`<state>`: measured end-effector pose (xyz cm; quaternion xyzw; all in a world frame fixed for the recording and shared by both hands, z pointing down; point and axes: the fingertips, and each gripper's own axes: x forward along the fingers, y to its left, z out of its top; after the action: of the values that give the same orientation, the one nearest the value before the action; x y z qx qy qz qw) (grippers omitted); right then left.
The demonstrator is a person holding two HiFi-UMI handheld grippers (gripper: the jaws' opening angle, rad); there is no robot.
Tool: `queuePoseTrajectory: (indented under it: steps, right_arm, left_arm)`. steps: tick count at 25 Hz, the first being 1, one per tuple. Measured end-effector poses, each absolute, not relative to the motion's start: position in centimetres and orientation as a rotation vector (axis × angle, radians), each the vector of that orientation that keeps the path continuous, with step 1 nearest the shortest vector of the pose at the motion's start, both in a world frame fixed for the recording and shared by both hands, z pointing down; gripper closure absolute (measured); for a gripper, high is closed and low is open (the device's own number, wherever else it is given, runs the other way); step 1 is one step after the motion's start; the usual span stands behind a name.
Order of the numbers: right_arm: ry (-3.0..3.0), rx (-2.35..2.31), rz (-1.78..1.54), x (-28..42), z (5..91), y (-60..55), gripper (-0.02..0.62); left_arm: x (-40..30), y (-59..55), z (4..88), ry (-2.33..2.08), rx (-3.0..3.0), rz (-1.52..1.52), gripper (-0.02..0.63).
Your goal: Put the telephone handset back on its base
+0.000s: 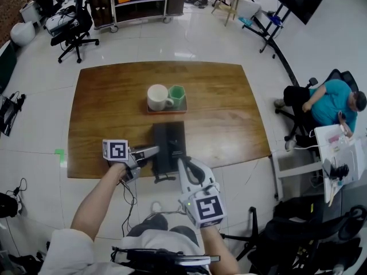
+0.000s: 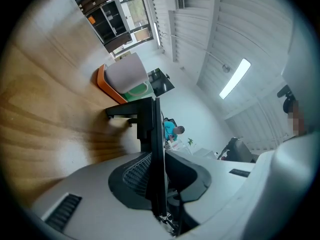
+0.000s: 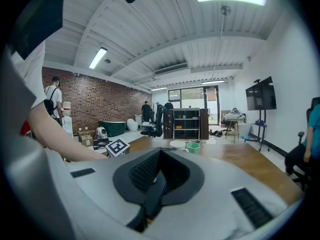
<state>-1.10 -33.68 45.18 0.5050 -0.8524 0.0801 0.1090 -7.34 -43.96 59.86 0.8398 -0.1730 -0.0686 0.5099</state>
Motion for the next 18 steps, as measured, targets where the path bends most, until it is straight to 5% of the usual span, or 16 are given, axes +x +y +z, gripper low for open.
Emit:
queuePoseTrajectory:
  steps: [3, 18]
  right_arm:
    - [-2.512, 1.472, 0.240, -1.2, 45.4, -33.6, 0.595]
    - [-2.548, 1.463, 0.227, -1.4, 44.6, -32.3, 0.595]
  left_arm:
    - [-7.7, -44.4, 59.4, -0.446, 2.029, -0.198, 0.488]
    - [-9.2, -44.0, 57.7, -0.587, 2.116, -0.255, 0.489]
